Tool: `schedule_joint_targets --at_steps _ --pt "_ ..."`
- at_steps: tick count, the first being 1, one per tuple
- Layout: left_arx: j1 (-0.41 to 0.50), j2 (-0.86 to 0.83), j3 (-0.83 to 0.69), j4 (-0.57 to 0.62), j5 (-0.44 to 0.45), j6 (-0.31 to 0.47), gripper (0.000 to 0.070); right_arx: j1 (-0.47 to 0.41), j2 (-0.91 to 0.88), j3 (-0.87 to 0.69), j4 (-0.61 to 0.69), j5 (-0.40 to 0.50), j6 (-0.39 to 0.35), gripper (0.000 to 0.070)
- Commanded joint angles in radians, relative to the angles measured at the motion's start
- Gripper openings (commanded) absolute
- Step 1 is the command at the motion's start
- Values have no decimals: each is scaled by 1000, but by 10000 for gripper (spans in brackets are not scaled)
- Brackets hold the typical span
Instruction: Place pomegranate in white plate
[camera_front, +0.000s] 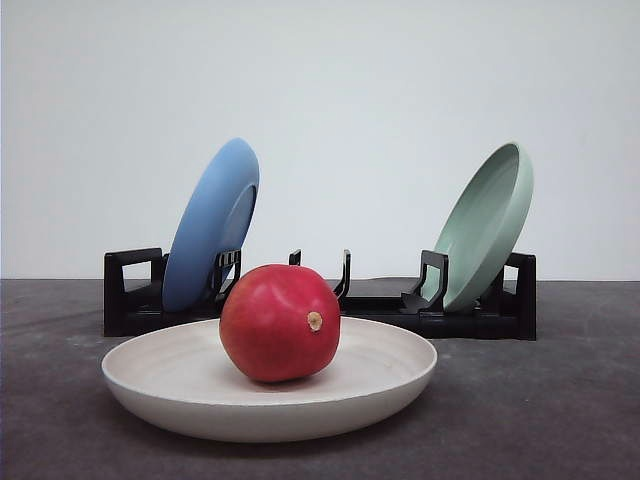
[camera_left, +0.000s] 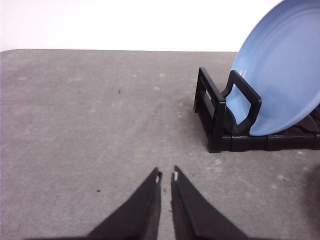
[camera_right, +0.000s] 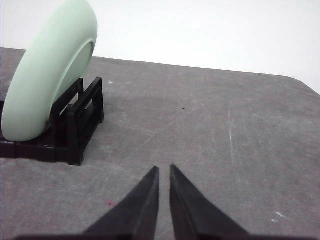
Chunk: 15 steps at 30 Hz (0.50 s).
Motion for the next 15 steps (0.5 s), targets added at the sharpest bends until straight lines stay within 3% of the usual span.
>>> schedule_joint_targets --at_steps 1,15 --pt "0 0 -9 15 2 11 18 0 1 -4 10 0 14 34" --pt "0 0 -9 15 2 11 18 0 1 -4 10 0 14 34"
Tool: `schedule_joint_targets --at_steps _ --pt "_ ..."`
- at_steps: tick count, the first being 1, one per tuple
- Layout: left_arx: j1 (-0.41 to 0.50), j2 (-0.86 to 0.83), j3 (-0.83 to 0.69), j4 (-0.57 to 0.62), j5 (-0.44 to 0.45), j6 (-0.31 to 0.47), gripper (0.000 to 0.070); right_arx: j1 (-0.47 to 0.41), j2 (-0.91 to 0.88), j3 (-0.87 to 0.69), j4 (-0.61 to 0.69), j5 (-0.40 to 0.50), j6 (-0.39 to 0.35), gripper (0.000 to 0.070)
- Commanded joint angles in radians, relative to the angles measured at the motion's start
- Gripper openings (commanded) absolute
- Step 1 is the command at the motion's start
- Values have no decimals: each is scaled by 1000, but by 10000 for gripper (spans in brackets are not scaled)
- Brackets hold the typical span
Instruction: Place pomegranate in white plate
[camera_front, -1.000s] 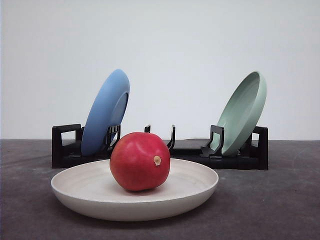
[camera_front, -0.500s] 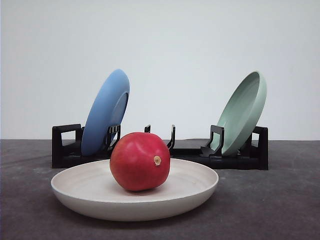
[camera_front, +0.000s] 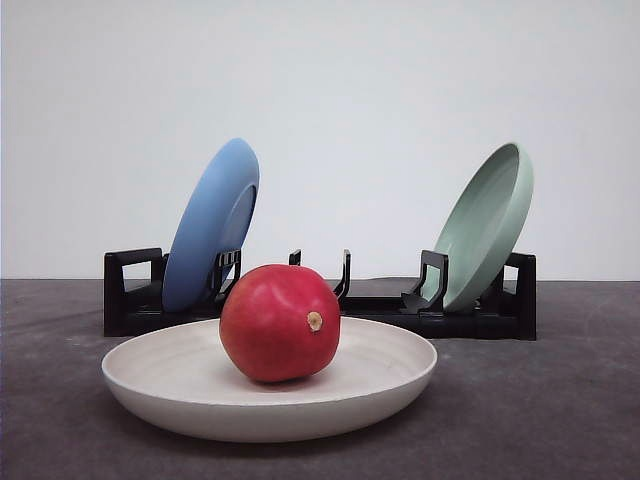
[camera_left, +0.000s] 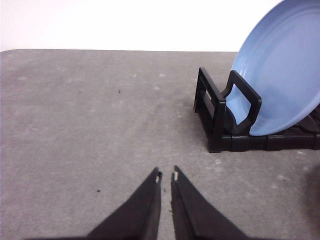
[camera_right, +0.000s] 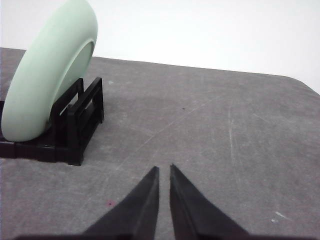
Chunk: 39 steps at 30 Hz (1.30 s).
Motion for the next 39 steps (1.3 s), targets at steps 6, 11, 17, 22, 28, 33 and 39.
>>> schedule_joint_targets --at_steps 6,11,17,22,28,33,39 --pt "0 0 -9 15 2 10 18 0 1 -4 11 0 14 34" --pt "0 0 -9 15 2 10 18 0 1 -4 10 0 14 34" --pt "0 0 -9 15 2 11 18 0 1 -4 10 0 14 34" --pt "0 0 -9 15 2 10 18 0 1 -4 10 0 14 34" --pt "0 0 -9 15 2 10 18 0 1 -4 11 0 14 34" --pt "0 0 -9 15 2 10 18 0 1 -4 11 0 14 34" --pt "0 0 -9 15 2 10 18 0 1 -4 10 0 14 34"
